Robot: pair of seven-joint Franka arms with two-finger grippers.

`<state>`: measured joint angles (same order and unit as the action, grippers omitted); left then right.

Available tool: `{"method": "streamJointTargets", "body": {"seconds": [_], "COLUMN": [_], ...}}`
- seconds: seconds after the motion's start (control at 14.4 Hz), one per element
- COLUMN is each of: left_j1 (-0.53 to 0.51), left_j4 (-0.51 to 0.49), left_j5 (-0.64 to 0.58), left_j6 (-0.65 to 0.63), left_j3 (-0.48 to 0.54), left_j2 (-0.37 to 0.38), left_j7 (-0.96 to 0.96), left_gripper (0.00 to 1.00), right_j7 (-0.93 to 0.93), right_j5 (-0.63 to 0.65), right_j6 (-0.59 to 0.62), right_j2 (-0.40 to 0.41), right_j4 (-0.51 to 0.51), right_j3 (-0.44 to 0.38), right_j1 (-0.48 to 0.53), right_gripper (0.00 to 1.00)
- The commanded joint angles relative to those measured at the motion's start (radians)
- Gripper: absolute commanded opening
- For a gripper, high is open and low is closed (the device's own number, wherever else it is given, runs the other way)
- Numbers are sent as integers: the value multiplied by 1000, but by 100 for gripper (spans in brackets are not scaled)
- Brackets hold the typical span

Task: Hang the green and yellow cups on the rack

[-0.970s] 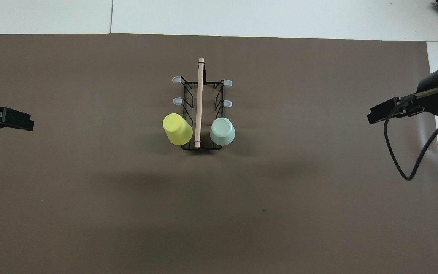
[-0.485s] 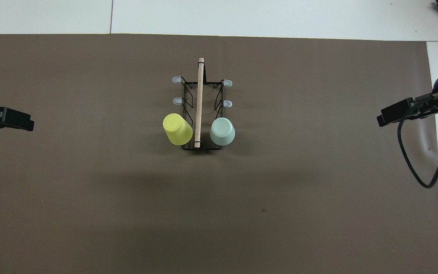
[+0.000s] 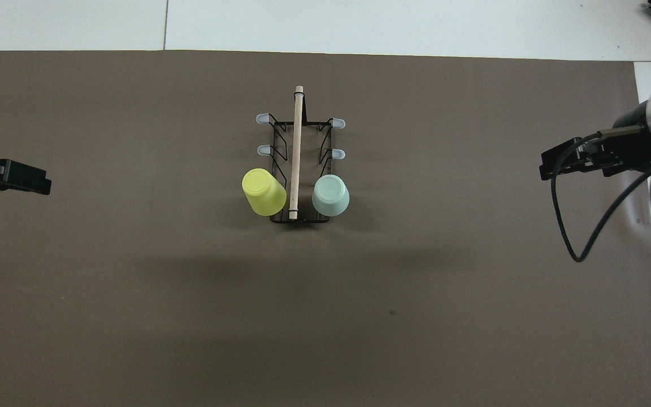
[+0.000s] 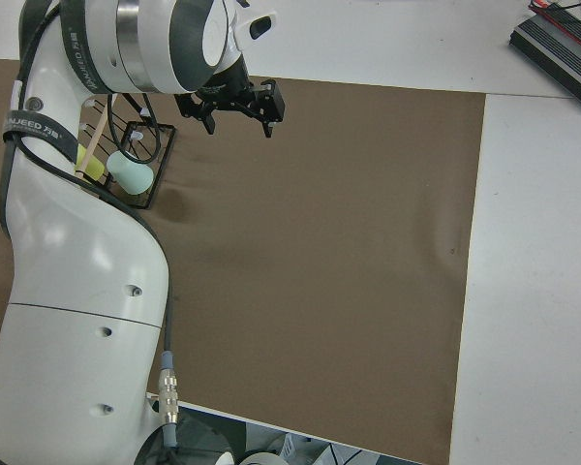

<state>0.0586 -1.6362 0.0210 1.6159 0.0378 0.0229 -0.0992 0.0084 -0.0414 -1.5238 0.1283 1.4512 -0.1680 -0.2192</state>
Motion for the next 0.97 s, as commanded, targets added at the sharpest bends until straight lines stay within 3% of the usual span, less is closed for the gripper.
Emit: {"method": "streamJointTargets", "body": {"seconds": [0.0, 0.76, 0.9], "left_j1": [-2, 0, 1], "left_j4": [-34, -33, -33], "left_j5": [4, 4, 4], "left_j6": [30, 42, 42], "left_j3": [7, 7, 7], "left_j2": [26, 26, 26], "left_j7": [1, 1, 1], "left_gripper": [100, 100, 100], "right_j7": [4, -44, -82], "right_j5": [70, 38, 38], "right_j6": [-82, -128, -179], "right_j2": [-27, -19, -70], "right_j4": [87, 100, 183], "right_j3": [-1, 4, 4], "right_j1": [-2, 81, 84], "right_gripper": [100, 100, 100]}}
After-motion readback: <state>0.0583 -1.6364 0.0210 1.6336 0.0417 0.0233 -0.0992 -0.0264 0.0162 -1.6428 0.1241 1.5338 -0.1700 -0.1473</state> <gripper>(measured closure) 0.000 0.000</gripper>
